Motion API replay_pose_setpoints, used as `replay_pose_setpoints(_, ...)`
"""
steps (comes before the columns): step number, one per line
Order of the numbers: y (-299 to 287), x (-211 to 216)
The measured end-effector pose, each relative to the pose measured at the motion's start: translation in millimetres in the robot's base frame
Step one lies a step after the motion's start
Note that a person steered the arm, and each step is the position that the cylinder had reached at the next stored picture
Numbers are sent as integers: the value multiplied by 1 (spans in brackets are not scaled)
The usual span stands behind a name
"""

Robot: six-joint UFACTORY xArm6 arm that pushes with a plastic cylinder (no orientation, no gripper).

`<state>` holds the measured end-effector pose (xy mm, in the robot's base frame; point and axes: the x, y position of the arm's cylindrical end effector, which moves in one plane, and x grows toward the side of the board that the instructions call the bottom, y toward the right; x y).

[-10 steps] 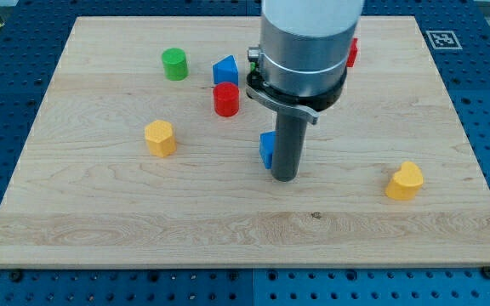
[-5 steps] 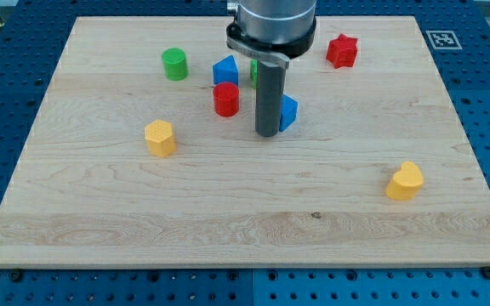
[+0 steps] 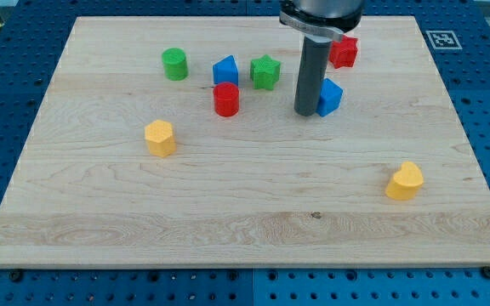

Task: Push the blue cube closer to the red star

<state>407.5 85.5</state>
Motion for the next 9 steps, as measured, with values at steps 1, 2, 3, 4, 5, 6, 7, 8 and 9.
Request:
replay_pose_setpoints(1, 10, 4)
replay_pose_setpoints(2, 32, 23)
replay_pose_setpoints(3, 53, 21)
replay_pose_setpoints(4, 54, 11)
replay_pose_setpoints(5, 53, -7)
replay_pose_setpoints(6, 53, -27)
replay_pose_setpoints(7, 53, -36)
replay_pose_setpoints(8, 70, -14)
replay_pose_setpoints(9, 78, 9)
